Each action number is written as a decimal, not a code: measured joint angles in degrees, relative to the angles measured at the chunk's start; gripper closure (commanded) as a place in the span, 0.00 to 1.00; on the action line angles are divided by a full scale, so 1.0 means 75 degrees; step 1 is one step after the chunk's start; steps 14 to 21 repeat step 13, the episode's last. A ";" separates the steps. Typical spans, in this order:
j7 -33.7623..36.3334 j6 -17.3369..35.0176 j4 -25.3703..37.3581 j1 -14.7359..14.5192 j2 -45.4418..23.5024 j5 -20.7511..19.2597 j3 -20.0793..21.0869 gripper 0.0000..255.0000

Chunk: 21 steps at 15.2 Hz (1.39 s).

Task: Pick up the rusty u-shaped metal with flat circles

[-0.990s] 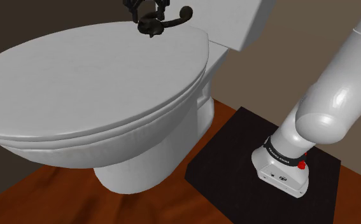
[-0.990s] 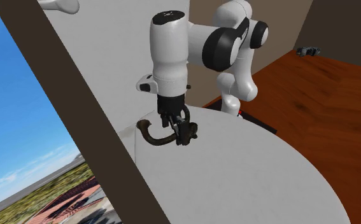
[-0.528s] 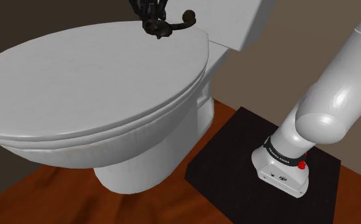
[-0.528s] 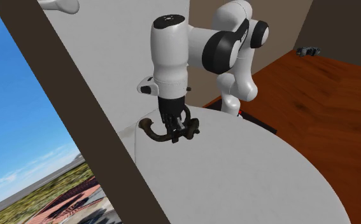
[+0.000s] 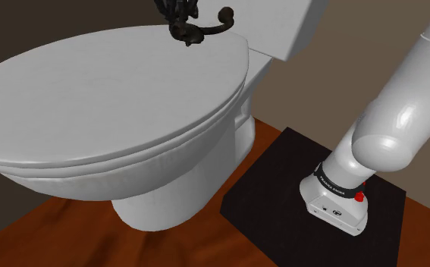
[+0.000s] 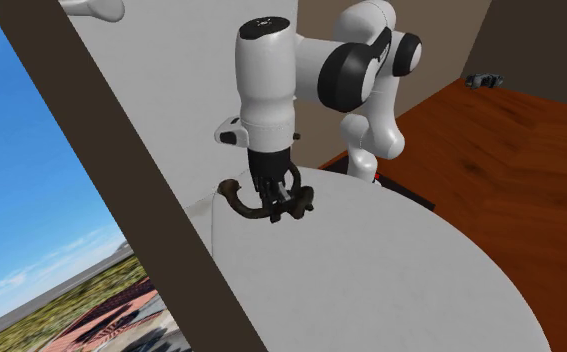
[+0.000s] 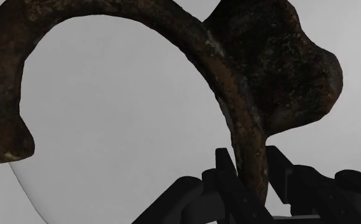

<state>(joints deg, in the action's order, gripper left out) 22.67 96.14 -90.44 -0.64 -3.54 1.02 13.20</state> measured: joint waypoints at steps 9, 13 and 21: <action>0.0063 -0.0980 0.1285 -0.0036 -0.0314 -0.0076 0.0020 1.00; 0.0099 -0.1423 0.1856 -0.0062 -0.0444 -0.0109 0.0034 1.00; 0.0099 -0.1423 0.1856 -0.0062 -0.0444 -0.0109 0.0034 1.00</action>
